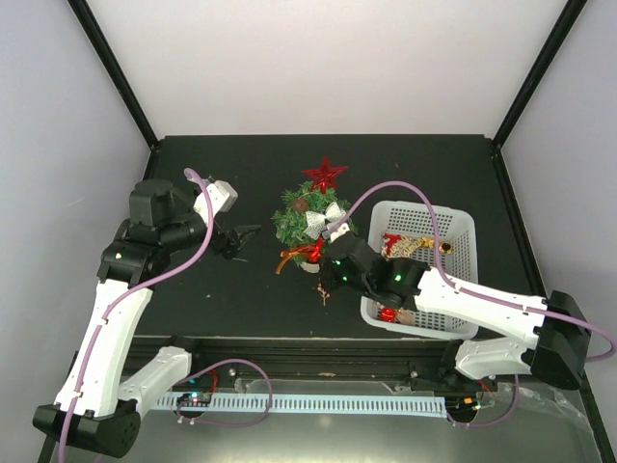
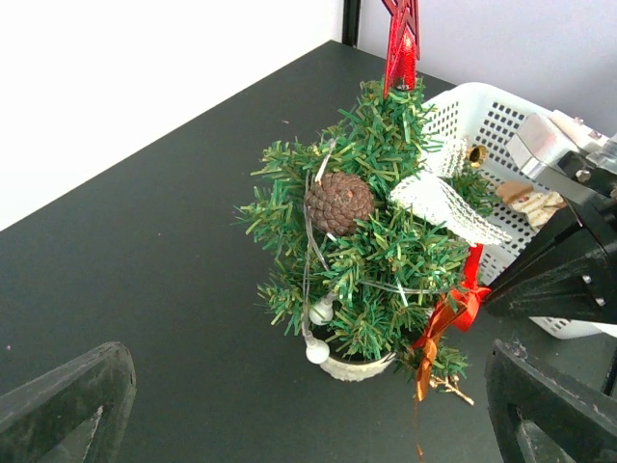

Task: Decorate the small christmas tree

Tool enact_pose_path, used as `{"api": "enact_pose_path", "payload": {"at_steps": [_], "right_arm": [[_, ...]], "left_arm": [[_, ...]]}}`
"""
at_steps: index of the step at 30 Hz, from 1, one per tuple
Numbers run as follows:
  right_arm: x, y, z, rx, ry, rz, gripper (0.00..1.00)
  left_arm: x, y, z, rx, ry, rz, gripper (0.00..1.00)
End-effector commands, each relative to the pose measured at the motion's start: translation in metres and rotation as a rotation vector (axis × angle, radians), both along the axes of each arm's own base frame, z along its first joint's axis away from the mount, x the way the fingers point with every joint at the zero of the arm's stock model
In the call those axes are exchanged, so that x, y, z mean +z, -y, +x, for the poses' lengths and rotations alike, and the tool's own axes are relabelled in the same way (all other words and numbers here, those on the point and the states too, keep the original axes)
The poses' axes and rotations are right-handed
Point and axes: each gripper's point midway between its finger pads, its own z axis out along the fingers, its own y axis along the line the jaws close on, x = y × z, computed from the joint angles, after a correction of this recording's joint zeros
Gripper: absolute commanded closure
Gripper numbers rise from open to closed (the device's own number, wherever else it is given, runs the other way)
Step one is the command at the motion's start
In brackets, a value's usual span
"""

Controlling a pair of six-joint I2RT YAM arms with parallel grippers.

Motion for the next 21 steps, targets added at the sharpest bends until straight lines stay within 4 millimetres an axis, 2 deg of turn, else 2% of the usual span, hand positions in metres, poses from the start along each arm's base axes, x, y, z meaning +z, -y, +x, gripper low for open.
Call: {"api": "enact_pose_path", "payload": {"at_steps": [1, 7, 9, 11, 15, 21], "right_arm": [[0.017, 0.009, 0.005, -0.033, 0.048, 0.027, 0.99], [0.052, 0.032, 0.006, -0.090, 0.129, 0.084, 0.99], [0.057, 0.040, 0.006, -0.105, 0.149, 0.084, 0.99], [0.053, 0.051, 0.008, -0.140, 0.145, 0.044, 0.99], [0.033, 0.079, 0.010, -0.234, 0.110, -0.041, 0.99], [0.003, 0.141, 0.016, -0.456, 0.059, -0.122, 0.99]], "left_arm": [[0.005, 0.000, -0.001, -0.007, 0.018, -0.013, 0.01], [0.004, 0.000, 0.000, -0.004, 0.016, -0.012, 0.01], [0.004, 0.000, 0.000, -0.005, 0.016, -0.012, 0.01], [0.004, 0.000, 0.001, -0.005, 0.016, -0.012, 0.01], [0.005, 0.000, 0.000, -0.005, 0.014, -0.013, 0.01], [0.005, 0.001, 0.001, -0.006, 0.011, -0.015, 0.01]]}}
